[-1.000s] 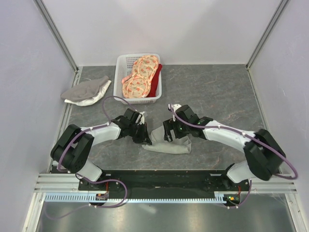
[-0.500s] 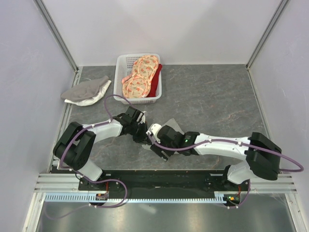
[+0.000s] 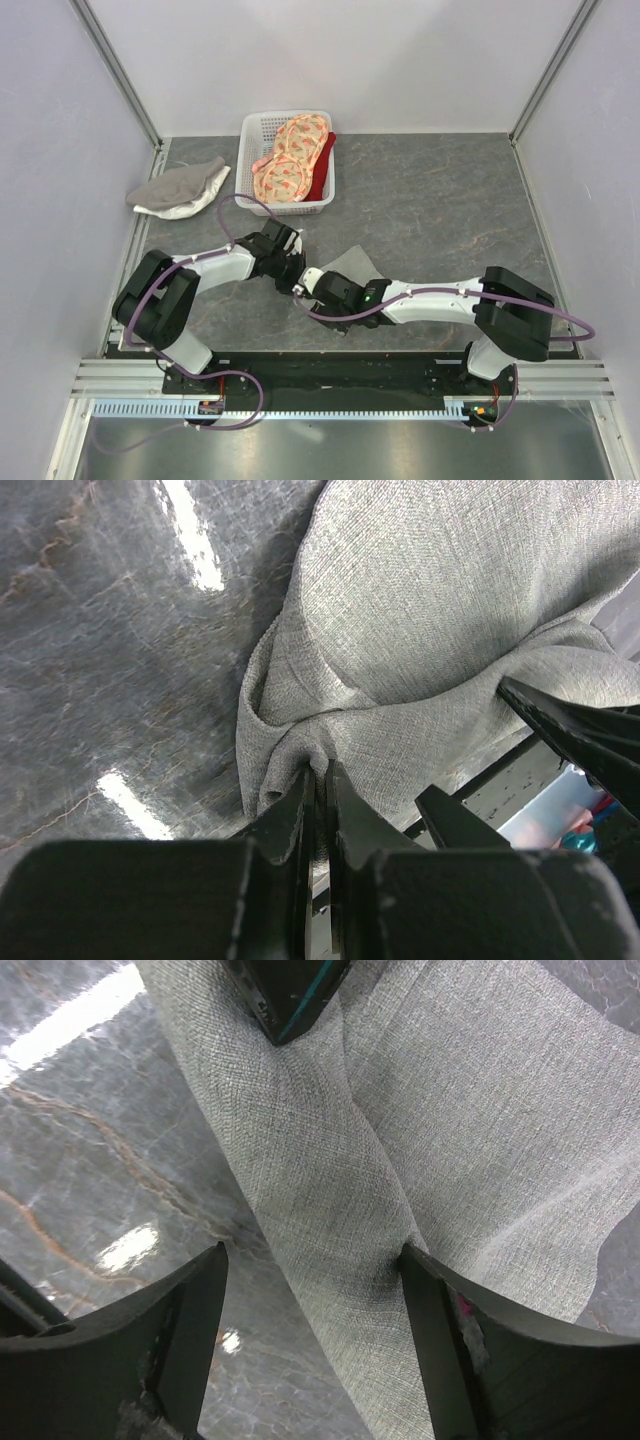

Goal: Fold the napkin, place the utensils inside, and roll it up
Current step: Roll the napkin with the utensil

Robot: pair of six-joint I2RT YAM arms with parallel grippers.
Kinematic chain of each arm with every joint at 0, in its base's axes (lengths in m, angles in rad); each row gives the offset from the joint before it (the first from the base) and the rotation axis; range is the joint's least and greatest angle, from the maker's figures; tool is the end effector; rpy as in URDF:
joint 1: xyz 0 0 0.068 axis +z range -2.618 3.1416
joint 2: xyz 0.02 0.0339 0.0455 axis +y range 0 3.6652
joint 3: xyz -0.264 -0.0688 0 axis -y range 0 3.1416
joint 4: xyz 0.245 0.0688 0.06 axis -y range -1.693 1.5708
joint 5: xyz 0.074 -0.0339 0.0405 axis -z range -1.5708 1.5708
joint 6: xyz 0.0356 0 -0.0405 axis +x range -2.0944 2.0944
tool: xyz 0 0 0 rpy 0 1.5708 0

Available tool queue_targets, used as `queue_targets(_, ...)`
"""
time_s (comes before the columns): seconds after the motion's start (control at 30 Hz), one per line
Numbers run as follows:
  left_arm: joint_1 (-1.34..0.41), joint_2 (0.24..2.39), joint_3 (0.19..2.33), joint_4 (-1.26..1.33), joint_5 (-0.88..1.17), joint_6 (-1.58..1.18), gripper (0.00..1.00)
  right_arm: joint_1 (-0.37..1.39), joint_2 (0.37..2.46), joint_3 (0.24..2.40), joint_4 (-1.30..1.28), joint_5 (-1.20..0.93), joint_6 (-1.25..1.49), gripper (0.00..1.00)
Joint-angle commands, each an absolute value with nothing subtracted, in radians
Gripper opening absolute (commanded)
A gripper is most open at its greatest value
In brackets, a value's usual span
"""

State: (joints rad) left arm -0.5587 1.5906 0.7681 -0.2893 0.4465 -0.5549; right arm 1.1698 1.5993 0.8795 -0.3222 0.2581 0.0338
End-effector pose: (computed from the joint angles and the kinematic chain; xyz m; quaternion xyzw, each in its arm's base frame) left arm 0.2317 -0.1630 0.1436 0.0522 0.9495 -0.3003 0.0744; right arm 0.1278 0.2782 0.1674 -0.4866 0.8250 0.0443 0.2839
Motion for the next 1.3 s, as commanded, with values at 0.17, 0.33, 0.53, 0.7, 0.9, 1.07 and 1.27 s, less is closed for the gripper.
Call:
queue_targets(0.17, -0.56, 1.578, 0.804, -0.333, 0.457, -0.463, 0.13, 1.141, 1.67, 0.899, -0.333, 0.223, 0.009, 0.68)
queue_targets(0.33, -0.545, 1.546, 0.807, -0.334, 0.448, -0.477, 0.35, 1.106, 1.71, 0.922, -0.362, 0.117, -0.035, 0.52)
queue_targets(0.53, -0.434, 1.451, 0.77, -0.334, 0.44, -0.506, 0.61, 1.075, 1.712, 0.923, -0.379, -0.073, -0.026, 0.38)
queue_targets(0.7, -0.377, 1.347, 0.723, -0.339, 0.393, -0.512, 0.65, 1.057, 1.715, 0.928, -0.376, -0.187, -0.012, 0.36)
queue_targets(0.9, -0.374, 1.252, 0.649, -0.313, 0.33, -0.537, 0.65, 0.988, 1.723, 0.936, -0.373, -0.359, 0.0, 0.34)
queue_targets(1.07, -0.374, 1.112, 0.572, -0.186, 0.437, -0.519, 0.64, 0.899, 1.752, 0.966, -0.396, -0.518, 0.0, 0.34)
queue_targets(1.27, -0.379, 1.095, 0.52, -0.086, 0.561, -0.548, 0.61, 0.833, 1.828, 1.023, -0.452, -0.644, -0.021, 0.34)
